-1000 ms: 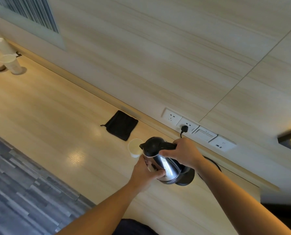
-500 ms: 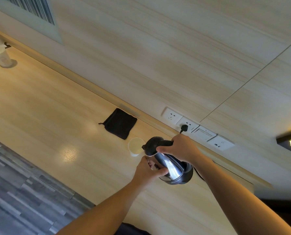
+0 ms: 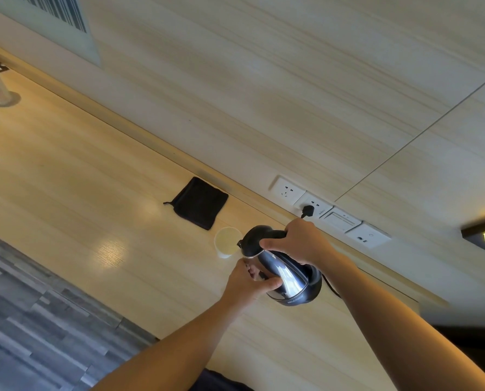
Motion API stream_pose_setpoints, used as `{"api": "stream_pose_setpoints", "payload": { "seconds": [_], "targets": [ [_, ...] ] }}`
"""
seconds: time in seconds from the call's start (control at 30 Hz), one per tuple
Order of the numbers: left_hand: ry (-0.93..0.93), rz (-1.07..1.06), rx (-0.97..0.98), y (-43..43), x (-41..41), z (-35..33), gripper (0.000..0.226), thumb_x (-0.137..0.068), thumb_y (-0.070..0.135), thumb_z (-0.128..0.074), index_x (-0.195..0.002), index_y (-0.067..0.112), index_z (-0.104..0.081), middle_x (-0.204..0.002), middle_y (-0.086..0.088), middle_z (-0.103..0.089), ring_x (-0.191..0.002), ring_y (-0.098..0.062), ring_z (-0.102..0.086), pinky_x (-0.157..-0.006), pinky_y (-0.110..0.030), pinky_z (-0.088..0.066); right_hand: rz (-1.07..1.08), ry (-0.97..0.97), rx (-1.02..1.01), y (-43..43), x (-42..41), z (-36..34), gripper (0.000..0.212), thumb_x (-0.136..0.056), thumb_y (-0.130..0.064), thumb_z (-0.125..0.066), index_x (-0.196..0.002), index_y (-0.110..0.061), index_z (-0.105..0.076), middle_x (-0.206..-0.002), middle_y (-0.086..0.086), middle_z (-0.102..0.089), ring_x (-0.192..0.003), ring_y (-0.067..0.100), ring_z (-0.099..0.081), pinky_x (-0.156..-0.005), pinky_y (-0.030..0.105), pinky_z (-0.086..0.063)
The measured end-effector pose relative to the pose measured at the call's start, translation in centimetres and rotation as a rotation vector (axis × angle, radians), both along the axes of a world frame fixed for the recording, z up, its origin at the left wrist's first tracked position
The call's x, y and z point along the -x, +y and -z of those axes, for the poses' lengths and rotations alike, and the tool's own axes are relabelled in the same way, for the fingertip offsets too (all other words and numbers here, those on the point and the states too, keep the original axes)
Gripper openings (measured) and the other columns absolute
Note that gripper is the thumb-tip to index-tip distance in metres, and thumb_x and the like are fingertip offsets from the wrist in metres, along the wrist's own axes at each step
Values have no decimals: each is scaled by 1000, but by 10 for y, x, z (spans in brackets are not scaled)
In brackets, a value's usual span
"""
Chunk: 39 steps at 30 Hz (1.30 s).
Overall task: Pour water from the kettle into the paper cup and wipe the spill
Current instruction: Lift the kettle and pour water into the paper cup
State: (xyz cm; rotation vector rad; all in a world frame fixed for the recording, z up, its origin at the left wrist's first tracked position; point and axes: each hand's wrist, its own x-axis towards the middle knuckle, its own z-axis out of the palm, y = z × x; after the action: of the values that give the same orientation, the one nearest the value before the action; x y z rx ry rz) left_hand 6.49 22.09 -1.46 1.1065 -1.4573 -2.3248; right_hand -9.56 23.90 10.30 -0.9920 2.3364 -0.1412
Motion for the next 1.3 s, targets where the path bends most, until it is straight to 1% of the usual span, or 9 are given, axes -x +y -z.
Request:
{"api": "stream_pose_setpoints", "payload": {
  "seconds": [0.1,0.23,0.37,0.53,0.6,0.73,0.9,1.1,1.3],
  "targets": [
    [-22,5,-6,-1,-1,1,85,-52,34,-93,-123,4,-57,-100,4,-69,-100,-12,-69,-83,-21,-57,-2,-2,-7,-2,-1,0,55,-79,-63,-75,-66,-12,-59,-55,1,-51,-44,16,-40,-48,26,-33],
    [-48,15,20,-3,-1,5,61,-73,10,-93,-122,4,-57,-94,8,-67,-92,-9,-68,-79,-18,-56,-5,1,-19,-5,-1,-1,55,-80,-63,-75,-66,-13,-57,-54,0,-50,-43,14,-40,-47,24,-33],
    [-64,28,42,-2,0,11,57,-74,12,-93,-118,5,-57,-91,7,-65,-90,-9,-66,-74,-16,-53,-13,6,-25,-8,0,-1,56,-80,-64,-75,-64,-13,-57,-51,-2,-48,-41,14,-40,-48,24,-34],
    [-60,38,47,-2,4,17,46,-75,9,-92,-104,10,-56,-79,10,-57,-65,7,-61,-65,-12,-48,-28,14,-42,-13,2,-1,57,-80,-63,-75,-61,-12,-56,-48,-1,-49,-39,14,-41,-49,26,-37],
    [-42,22,43,-2,5,17,50,-72,15,-94,-102,11,-55,-78,10,-54,-65,3,-59,-63,-12,-47,-30,16,-48,-15,3,-1,57,-79,-63,-75,-61,-12,-57,-47,-1,-50,-38,15,-44,-51,27,-39],
    [-28,22,25,-2,10,18,65,-54,43,-92,-95,11,-54,-77,6,-51,-69,-6,-52,-65,-16,-46,-43,8,-73,-19,4,-3,60,-77,-65,-75,-61,-10,-59,-44,0,-54,-36,17,-49,-50,29,-43],
    [0,-2,46,0,12,22,64,-53,46,-93,-91,11,-54,-78,-2,-47,-75,-15,-48,-73,-29,-46,-58,1,-86,-24,5,-8,58,-78,-61,-76,-62,-8,-60,-41,-1,-55,-35,17,-51,-49,27,-45],
    [18,-6,18,-1,10,23,58,-54,44,-93,-87,20,-53,-72,7,-48,-69,-8,-50,-69,-20,-46,-79,3,-113,-29,2,-10,58,-78,-61,-76,-60,-8,-59,-37,-1,-54,-33,17,-51,-51,29,-47],
    [23,-25,11,-1,10,25,57,-53,46,-93,-82,20,-52,-68,7,-47,-68,-10,-48,-70,-27,-45,-85,-16,-136,-34,0,-14,56,-79,-58,-77,-62,-7,-60,-38,-1,-55,-34,18,-52,-48,27,-47]
  ]
}}
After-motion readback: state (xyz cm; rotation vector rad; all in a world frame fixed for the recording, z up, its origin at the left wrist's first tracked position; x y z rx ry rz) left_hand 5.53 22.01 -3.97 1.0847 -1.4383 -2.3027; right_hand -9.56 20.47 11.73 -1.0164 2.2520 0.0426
